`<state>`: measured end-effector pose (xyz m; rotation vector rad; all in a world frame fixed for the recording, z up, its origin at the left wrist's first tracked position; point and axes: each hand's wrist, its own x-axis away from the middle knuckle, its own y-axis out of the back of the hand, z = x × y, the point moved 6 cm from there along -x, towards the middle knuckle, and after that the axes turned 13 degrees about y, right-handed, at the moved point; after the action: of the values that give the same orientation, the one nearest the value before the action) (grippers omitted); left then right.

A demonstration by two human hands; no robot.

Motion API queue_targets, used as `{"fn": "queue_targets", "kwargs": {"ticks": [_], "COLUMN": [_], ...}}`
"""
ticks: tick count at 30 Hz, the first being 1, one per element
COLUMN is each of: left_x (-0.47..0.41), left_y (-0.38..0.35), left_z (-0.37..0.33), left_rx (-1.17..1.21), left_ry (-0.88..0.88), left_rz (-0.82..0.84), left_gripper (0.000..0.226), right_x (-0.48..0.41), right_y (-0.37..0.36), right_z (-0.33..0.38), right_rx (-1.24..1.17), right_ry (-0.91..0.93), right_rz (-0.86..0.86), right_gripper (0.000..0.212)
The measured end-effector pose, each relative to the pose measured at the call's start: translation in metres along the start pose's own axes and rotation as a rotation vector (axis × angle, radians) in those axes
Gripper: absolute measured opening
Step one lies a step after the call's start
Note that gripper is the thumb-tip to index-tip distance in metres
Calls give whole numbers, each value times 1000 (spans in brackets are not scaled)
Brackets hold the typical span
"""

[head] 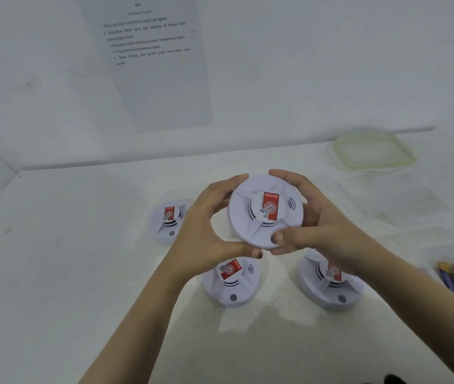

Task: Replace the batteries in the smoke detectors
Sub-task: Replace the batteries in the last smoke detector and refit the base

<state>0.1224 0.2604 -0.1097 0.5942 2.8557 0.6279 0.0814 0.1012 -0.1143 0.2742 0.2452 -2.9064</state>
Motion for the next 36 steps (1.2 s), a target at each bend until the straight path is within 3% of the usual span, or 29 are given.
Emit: {"fn": "queue_targets", "kwargs": {"ticks": [36], "left_x": [-3], "left_y": [-7], "left_z": [2], "left_rx": [-39], "left_ry": [-17], "left_rz": [-8], "left_gripper": [95], "right_x": [2], "right_y": [10], "right_z": [-7], "right_rx": [21], "right_ry": [4], "right_rz": [-8], "right_gripper": [85]}}
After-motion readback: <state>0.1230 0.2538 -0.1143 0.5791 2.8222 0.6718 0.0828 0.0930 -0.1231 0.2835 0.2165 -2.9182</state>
